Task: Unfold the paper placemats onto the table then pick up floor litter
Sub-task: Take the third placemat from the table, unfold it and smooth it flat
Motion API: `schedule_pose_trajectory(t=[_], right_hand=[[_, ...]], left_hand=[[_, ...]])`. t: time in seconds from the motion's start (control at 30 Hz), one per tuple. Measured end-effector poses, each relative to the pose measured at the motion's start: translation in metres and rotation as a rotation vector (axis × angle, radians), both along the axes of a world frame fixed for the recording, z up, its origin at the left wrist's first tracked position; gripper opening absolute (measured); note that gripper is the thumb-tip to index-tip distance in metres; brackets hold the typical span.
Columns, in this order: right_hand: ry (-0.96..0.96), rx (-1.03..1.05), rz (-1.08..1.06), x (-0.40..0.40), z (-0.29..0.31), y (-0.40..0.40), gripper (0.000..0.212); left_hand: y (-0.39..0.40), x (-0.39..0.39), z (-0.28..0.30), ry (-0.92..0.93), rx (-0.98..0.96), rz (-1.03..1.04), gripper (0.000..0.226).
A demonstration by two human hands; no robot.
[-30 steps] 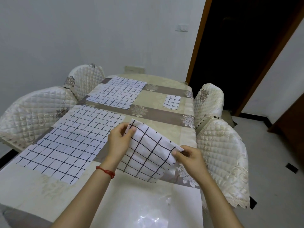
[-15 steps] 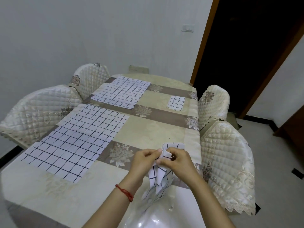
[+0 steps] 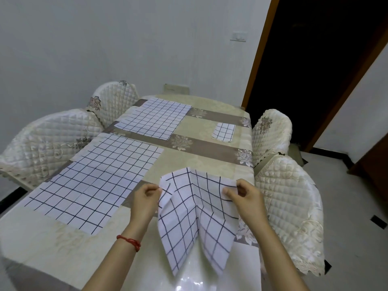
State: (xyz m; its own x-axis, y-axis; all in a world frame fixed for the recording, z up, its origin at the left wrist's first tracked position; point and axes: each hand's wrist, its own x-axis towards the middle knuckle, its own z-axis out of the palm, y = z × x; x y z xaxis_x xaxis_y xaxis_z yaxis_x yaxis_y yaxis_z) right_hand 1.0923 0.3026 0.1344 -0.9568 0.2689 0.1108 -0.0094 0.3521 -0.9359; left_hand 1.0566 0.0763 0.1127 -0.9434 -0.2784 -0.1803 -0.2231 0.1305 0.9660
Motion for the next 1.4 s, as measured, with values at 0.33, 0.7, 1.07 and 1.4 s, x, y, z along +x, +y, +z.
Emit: schedule_pose_trajectory(t=[0.33,0.7,1.07,1.4], right_hand=[[0.041,0.198,0.269,-0.008,0.027,-0.024,0.033],[-0.119,0.042,0.158,0.016,0.017,0.027,0.016],[-0.011,-0.138,0.045,-0.006,0.025,0.014,0.032],[0.051,-0.063,0.112,-0.022,0.036,-0.018,0.034]], left_hand=[[0.046,0.002,0.03,0.386,-0.304,-0.596,0.026],[0.024,-0.03,0.06,0.407,-0.043,-0.282,0.021],[0.027,-0.033,0.065,0.368,-0.284,-0.005,0.038],[0.073,0.013,0.062,0.159,0.031,-0.384,0.011]])
